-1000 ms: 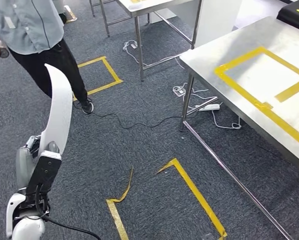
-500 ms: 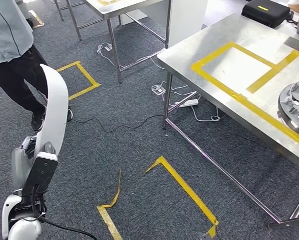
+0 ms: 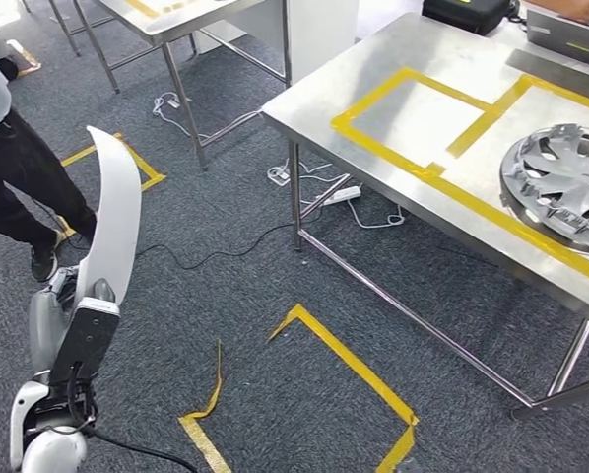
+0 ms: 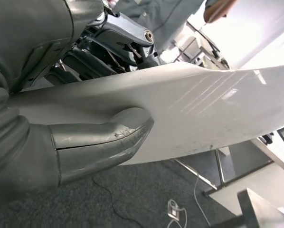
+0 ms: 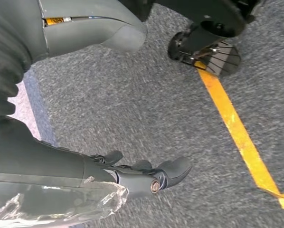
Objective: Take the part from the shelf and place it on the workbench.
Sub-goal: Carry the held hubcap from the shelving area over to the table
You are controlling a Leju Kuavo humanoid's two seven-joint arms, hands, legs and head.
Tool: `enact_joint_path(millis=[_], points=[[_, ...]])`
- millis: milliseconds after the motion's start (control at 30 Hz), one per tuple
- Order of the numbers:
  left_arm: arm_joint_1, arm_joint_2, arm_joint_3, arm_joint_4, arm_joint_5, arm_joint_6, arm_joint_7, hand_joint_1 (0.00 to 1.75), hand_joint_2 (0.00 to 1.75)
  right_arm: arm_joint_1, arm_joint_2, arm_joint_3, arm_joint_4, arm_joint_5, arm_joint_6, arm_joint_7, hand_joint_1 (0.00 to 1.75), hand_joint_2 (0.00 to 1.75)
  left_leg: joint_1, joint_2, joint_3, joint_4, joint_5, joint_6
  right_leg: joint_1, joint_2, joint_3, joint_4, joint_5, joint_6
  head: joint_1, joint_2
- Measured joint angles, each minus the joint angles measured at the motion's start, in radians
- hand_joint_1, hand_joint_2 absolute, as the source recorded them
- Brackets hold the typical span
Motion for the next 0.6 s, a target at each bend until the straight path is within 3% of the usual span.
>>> enact_joint_path(millis=[33,100,133,167,200,233,300,367,433,467,533,600], points=[[-0.001,0.0,0.0,0.0,0.0,-0.001,-0.001,1.75,1.75,-0.001,0.0,0.0,0.0,0.0,0.0,0.0,0.0,1.75,0.001,-0.014,-0.016,0.039,-0.025,-0.005,-0.003,0.008,0.001,-0.002,0.002,-0.006,-0.002,0.0],[-0.001,-0.001,0.0,0.0,0.0,-0.002,-0.002,1.75,1.75,-0.002,0.0,0.0,0.0,0.0,0.001,0.0,0.0,1.75,0.002,-0.04,-0.079,0.174,-0.089,-0.009,-0.005,0.026,0.0,-0.002,0.003,-0.012,-0.006,0.0],[0.0,-0.001,0.0,0.0,0.0,-0.002,-0.002,1.75,1.75,-0.001,0.0,0.0,0.0,0.0,0.002,0.0,0.0,1.75,0.003,-0.045,-0.11,0.236,-0.111,-0.01,-0.005,0.035,0.0,-0.002,0.003,-0.013,-0.007,0.0],[0.0,-0.001,0.0,0.0,0.0,-0.003,-0.002,1.75,1.75,0.0,0.0,0.0,0.0,0.0,0.002,0.0,0.0,1.75,0.003,-0.047,-0.13,0.271,-0.114,-0.01,-0.005,0.045,0.0,-0.002,0.003,-0.013,-0.007,0.0],[0.0,-0.001,0.0,0.0,0.0,-0.003,-0.002,1.75,1.75,0.001,0.0,0.0,0.0,0.0,0.003,0.0,0.0,1.75,0.003,-0.048,-0.13,0.265,-0.096,-0.009,-0.005,0.054,0.0,-0.002,0.004,-0.013,-0.007,0.0],[0.0,-0.001,0.0,0.0,0.0,-0.003,-0.002,1.75,1.75,0.001,0.0,0.0,0.0,0.0,0.003,0.0,0.0,1.75,0.004,-0.052,-0.112,0.221,-0.063,-0.007,-0.006,0.064,0.001,-0.002,0.004,-0.012,-0.007,0.0],[0.0,-0.002,0.0,0.0,0.0,-0.003,-0.002,1.75,1.75,0.0,0.0,0.0,0.0,0.0,0.003,0.0,0.0,1.75,0.009,-0.079,-0.051,0.087,0.005,-0.006,-0.006,0.084,-0.001,0.001,0.005,-0.006,-0.008,0.0],[0.0,-0.002,0.0,0.0,0.0,-0.003,-0.001,1.75,1.75,-0.001,0.0,0.0,0.0,0.0,0.003,0.0,0.0,1.75,0.014,-0.106,-0.014,0.002,0.027,-0.003,-0.004,0.101,-0.009,0.004,0.007,0.004,-0.01,0.0],[-0.001,-0.002,0.0,0.0,0.0,-0.003,-0.001,1.75,1.75,0.002,0.0,0.0,0.0,0.0,0.003,0.0,0.0,1.75,0.013,-0.104,-0.012,-0.013,0.026,0.007,-0.005,0.114,-0.018,0.0,0.012,0.016,-0.011,0.0],[-0.002,-0.002,0.0,0.0,0.0,-0.003,-0.001,1.75,1.75,0.005,0.0,0.0,0.0,0.0,0.003,0.0,0.0,1.75,0.013,-0.096,-0.011,-0.015,0.028,0.013,-0.006,0.113,-0.022,0.001,0.011,0.022,-0.011,0.0],[-0.004,-0.003,0.001,0.0,0.0,-0.003,-0.001,1.75,1.75,0.007,0.0,0.0,0.0,0.0,0.003,0.0,0.0,1.75,0.015,-0.08,-0.01,-0.02,0.032,0.026,-0.005,0.081,-0.048,0.049,-0.02,0.03,-0.005,0.0],[-0.002,-0.004,0.001,0.0,0.0,-0.003,-0.001,1.75,1.75,0.004,0.0,0.0,0.0,0.0,0.003,0.001,0.0,1.75,0.012,-0.063,-0.009,-0.02,0.03,0.034,-0.004,0.04,-0.104,0.173,-0.086,0.037,0.0,0.0]])
